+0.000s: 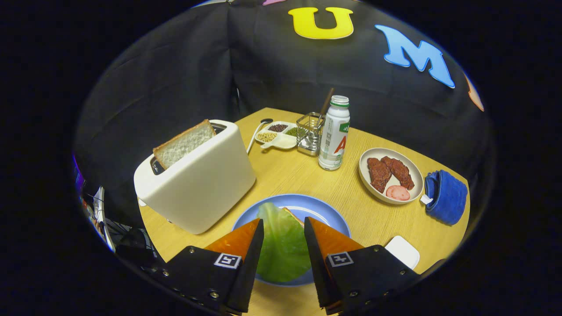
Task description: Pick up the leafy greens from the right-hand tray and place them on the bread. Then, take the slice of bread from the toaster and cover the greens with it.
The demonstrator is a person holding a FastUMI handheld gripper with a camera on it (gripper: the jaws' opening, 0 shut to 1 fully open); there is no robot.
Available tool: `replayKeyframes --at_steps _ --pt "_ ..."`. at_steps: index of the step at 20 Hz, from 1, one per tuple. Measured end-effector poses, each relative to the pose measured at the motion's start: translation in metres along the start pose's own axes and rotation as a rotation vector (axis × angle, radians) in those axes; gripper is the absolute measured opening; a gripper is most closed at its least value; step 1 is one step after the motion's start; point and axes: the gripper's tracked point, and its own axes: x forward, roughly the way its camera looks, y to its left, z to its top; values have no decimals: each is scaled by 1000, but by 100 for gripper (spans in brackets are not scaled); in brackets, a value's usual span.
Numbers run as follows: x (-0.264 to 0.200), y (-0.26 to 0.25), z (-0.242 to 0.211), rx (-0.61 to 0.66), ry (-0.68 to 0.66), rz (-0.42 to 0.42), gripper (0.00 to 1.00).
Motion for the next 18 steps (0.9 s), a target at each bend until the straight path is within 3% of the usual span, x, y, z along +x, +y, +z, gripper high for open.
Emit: replayKeyframes --at_steps 6,9,16,18 --pt "-28 35 17 52 -288 -55 57" --pt "-43 65 26 79 -395 -32 57" --pt "-42 130 42 60 -475 -15 57" --pt "-35 146 50 60 -506 -6 42"
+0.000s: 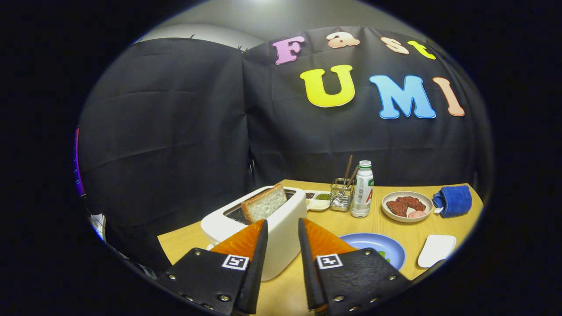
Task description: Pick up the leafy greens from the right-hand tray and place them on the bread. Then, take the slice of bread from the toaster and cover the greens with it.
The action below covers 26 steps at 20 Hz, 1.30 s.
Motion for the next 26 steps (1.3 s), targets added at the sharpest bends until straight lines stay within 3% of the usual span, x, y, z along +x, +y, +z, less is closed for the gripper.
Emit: replayKeyframes --at_steps 7,11,20,24,26 --pt "34 43 -1 -48 -12 -28 40" --pt "52 39 -2 -74 -20 -111 40" --pt "80 35 -8 -75 31 -161 40" --pt "83 26 -8 -110 31 -221 40" --pt "86 18 -6 -125 24 -263 32"
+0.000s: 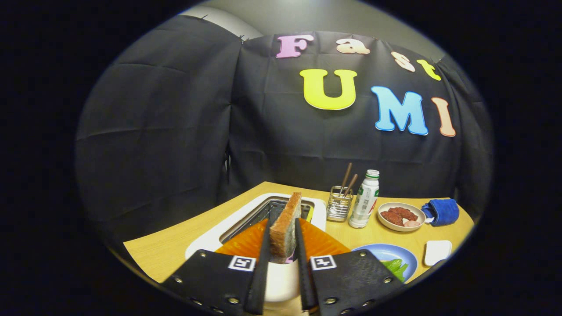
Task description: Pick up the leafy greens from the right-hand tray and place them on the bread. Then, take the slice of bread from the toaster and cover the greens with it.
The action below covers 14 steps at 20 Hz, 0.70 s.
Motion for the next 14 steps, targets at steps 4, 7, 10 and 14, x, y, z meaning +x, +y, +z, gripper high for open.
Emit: replayKeyframes --at_steps 4,7,10,14 --pt "2 1 0 2 6 -1 13" --pt "2 1 0 9 5 28 8" --pt "-1 -1 5 27 -2 42 8" --pt "-15 -3 38 55 -60 57 8"
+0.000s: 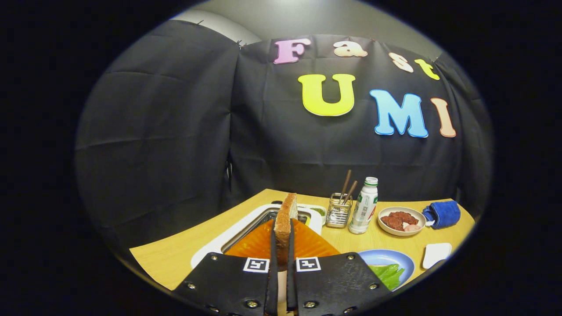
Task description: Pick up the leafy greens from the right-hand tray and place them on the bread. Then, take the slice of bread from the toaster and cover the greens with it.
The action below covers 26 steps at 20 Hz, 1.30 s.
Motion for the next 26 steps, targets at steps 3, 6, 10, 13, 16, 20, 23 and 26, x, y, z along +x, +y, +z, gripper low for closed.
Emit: replayKeyframes --at_steps 3,6,10,13,16,20,23,26 --pt "-14 -5 27 31 -47 15 8" --pt "-27 -15 45 47 -78 29 8" --pt "-50 -38 54 52 -98 37 8" --pt "-65 -66 44 46 -91 14 8" --pt "-73 -97 27 40 -71 -23 8" --pt "-77 -129 -7 48 -6 -41 8" --pt "-76 -145 -30 57 33 -51 8" --pt "-75 -153 -48 73 62 -53 8"
